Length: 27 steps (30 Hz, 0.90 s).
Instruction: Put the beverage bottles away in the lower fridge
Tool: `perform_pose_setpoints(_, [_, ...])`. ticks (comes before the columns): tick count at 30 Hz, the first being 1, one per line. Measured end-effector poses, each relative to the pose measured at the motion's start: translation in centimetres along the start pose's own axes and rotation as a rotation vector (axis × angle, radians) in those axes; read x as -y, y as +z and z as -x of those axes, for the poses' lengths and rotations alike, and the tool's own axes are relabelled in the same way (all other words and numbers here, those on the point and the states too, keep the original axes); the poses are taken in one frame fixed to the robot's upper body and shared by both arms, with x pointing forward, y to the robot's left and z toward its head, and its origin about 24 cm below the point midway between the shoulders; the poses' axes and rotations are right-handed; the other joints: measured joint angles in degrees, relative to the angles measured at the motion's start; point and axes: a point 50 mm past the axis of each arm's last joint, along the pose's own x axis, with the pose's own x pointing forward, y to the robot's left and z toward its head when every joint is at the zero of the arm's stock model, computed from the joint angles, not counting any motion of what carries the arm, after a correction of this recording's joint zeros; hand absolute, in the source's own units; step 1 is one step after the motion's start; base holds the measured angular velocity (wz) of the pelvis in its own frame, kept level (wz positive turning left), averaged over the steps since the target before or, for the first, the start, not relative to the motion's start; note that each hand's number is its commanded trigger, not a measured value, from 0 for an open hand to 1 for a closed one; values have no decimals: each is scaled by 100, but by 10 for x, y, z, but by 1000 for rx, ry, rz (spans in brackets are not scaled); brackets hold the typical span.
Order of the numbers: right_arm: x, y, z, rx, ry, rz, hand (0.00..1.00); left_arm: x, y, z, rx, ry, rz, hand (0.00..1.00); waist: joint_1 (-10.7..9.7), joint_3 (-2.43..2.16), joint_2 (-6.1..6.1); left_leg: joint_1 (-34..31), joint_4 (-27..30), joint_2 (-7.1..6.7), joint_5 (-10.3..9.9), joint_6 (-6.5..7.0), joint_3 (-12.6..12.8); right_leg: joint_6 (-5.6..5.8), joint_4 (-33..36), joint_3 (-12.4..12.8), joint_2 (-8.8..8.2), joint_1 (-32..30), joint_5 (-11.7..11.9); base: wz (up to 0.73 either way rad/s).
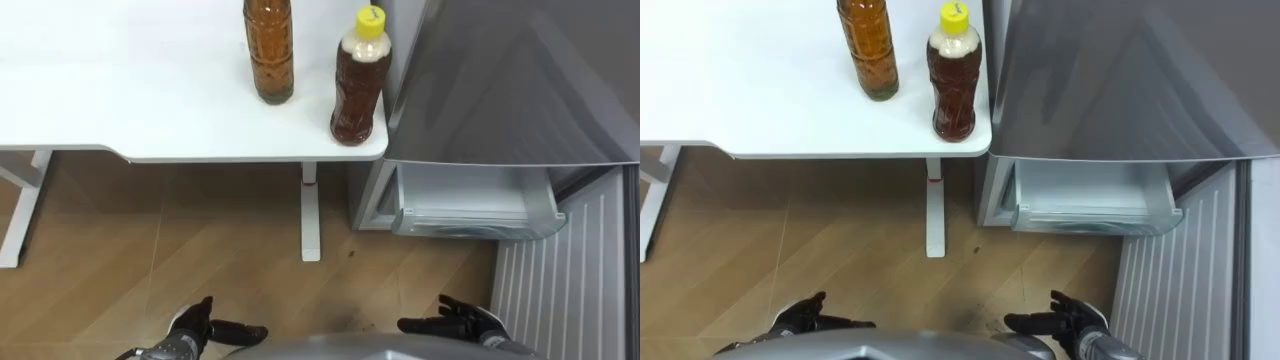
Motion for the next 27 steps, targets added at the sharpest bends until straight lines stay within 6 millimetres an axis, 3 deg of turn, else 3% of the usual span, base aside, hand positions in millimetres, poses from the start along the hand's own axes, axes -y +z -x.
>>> perform_pose_setpoints(27, [0, -1, 0, -14, -23, 14, 0, 2, -1, 0, -5, 40, 8, 0, 80, 2, 23, 55, -4, 0, 0, 0, 4, 0, -5, 12, 5, 30, 0, 0])
